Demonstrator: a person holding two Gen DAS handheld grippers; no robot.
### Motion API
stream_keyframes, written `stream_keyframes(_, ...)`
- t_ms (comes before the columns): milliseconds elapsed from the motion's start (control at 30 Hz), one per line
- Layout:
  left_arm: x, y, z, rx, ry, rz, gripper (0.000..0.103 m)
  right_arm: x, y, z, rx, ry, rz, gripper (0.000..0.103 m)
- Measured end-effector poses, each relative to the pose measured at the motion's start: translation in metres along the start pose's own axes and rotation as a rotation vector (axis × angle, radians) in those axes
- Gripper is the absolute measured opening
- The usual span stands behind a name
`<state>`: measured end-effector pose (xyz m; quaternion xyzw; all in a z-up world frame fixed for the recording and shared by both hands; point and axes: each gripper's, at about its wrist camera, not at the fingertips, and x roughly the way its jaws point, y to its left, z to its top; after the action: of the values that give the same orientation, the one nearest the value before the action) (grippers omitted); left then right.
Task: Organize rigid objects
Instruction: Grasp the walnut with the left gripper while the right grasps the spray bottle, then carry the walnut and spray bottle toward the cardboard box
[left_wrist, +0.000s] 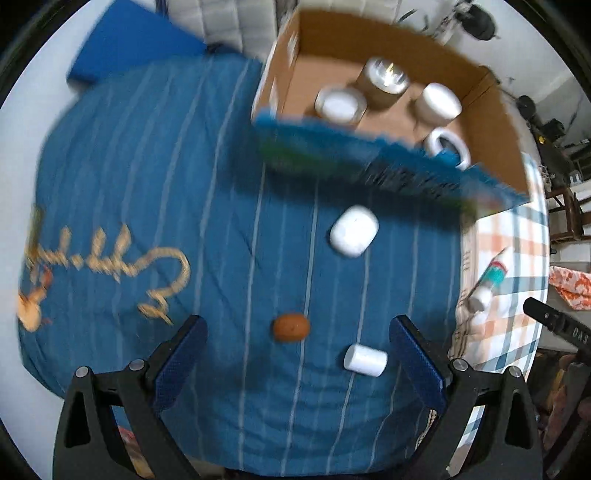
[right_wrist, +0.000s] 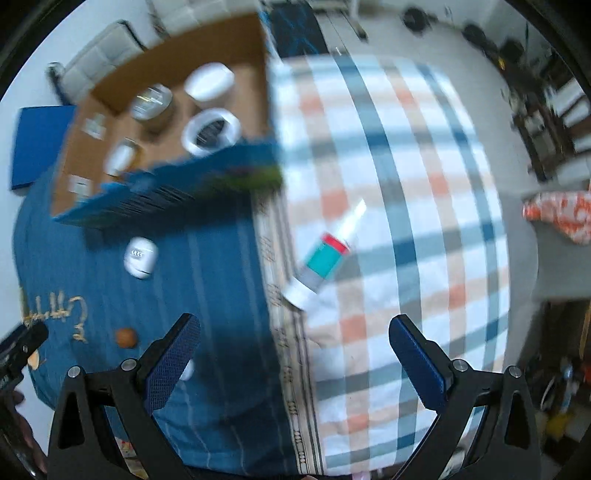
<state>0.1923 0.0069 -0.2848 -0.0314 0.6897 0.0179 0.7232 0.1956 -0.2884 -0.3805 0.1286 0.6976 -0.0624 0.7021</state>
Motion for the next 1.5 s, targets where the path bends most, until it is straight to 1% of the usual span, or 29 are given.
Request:
stream_keyframes(33, 0.015, 0.002, -0.001, -0.006, 0.028, -0.006, 0.101, 0.014, -0.007, 0.002, 0.033, 0.028, 0.011, 0.103)
stream_keyframes(67, 0.022, 0.002, -0.002, -0.009, 0.044, -0.007, 0.101, 0.028, -0.014, 0.006, 0.064, 0.052, 0.022, 0.103)
stream_keyframes(167, 0.057, 0.004, -0.006, -0.011, 0.109, 0.020, 0.095, 0.062, -0.024, 0.016, 0.139, 0.091, 0.045, 0.103)
stream_keyframes(233, 0.073, 0.006, -0.007, -0.020, 0.150, 0.020, 0.094, 0.083, -0.026, 0.024, 0.176, 0.114, 0.050, 0.097)
stream_keyframes(267, 0.081, 0.007, -0.009, -0.028, 0.166, 0.018, 0.094, 0.092, -0.025, 0.027, 0.185, 0.124, 0.052, 0.091)
stream_keyframes(300, 0.085, 0.008, -0.009, -0.030, 0.175, 0.018, 0.094, 0.101, -0.024, 0.029, 0.189, 0.134, 0.050, 0.081)
stream_keyframes(333, 0.092, 0.009, -0.011, -0.031, 0.191, 0.021, 0.094, 0.109, -0.021, 0.031, 0.181, 0.148, 0.043, 0.073)
stream_keyframes(367, 0.096, 0.009, -0.012, -0.030, 0.199, 0.024, 0.094, 0.115, -0.019, 0.031, 0.167, 0.161, 0.032, 0.054)
stream_keyframes(400, 0.101, 0.009, -0.013, -0.026, 0.210, 0.027, 0.094, 0.120, -0.014, 0.029, 0.141, 0.170, 0.010, 0.042)
stream_keyframes(467, 0.107, 0.009, -0.015, -0.021, 0.224, 0.033, 0.094, 0.118, -0.005, 0.023, 0.068, 0.157, -0.039, 0.040)
stream_keyframes(500, 0.109, 0.010, -0.016, -0.019, 0.227, 0.033, 0.094, 0.119, 0.001, 0.017, 0.020, 0.169, -0.066, 0.039)
stream_keyframes(667, 0.123, 0.008, -0.019, 0.001, 0.243, 0.034, 0.094, 0.124, 0.016, -0.026, -0.145, 0.246, -0.112, 0.037)
stream_keyframes(700, 0.126, 0.007, -0.020, 0.004, 0.246, 0.035, 0.094, 0.125, 0.017, -0.033, -0.162, 0.257, -0.116, 0.037)
stream_keyframes(733, 0.130, 0.006, -0.021, 0.009, 0.252, 0.037, 0.092, 0.126, 0.018, -0.037, -0.169, 0.262, -0.118, 0.037)
stream_keyframes(800, 0.140, 0.002, -0.020, 0.018, 0.271, 0.041, 0.069, 0.129, 0.019, -0.042, -0.168, 0.271, -0.117, 0.037)
stream_keyframes(833, 0.146, 0.000, -0.022, 0.027, 0.289, 0.045, 0.064, 0.130, 0.019, -0.043, -0.159, 0.273, -0.117, 0.038)
stream_keyframes(867, 0.151, 0.000, -0.020, 0.037, 0.295, 0.045, 0.057, 0.131, 0.019, -0.042, -0.149, 0.277, -0.116, 0.038)
stream_keyframes(933, 0.150, -0.003, -0.020, 0.055, 0.270, 0.053, 0.055, 0.133, 0.020, -0.041, -0.123, 0.281, -0.115, 0.039)
stream_keyframes(1000, 0.151, -0.006, -0.020, 0.061, 0.265, 0.051, 0.051, 0.133, 0.019, -0.038, -0.109, 0.280, -0.116, 0.039)
stream_keyframes(1033, 0.151, -0.007, -0.020, 0.060, 0.263, 0.051, 0.049, 0.131, 0.015, -0.030, -0.107, 0.278, -0.117, 0.039)
stream_keyframes(1100, 0.149, -0.012, -0.019, 0.059, 0.257, 0.049, 0.039, 0.131, 0.017, -0.030, -0.103, 0.272, -0.122, 0.039)
stream_keyframes(1233, 0.145, -0.013, -0.016, 0.058, 0.247, 0.050, 0.039, 0.129, 0.021, -0.028, -0.093, 0.265, -0.122, 0.037)
stream_keyframes(1300, 0.141, -0.017, -0.021, 0.051, 0.241, 0.045, 0.039, 0.127, 0.020, -0.022, -0.096, 0.261, -0.125, 0.036)
stream_keyframes(1400, 0.133, -0.015, -0.027, 0.039, 0.235, 0.023, 0.039, 0.121, 0.016, -0.034, -0.109, 0.244, -0.130, 0.035)
stream_keyframes(1500, 0.120, -0.017, -0.033, 0.027, 0.222, -0.008, 0.039, 0.112, 0.025, -0.054, -0.114, 0.237, -0.087, 0.035)
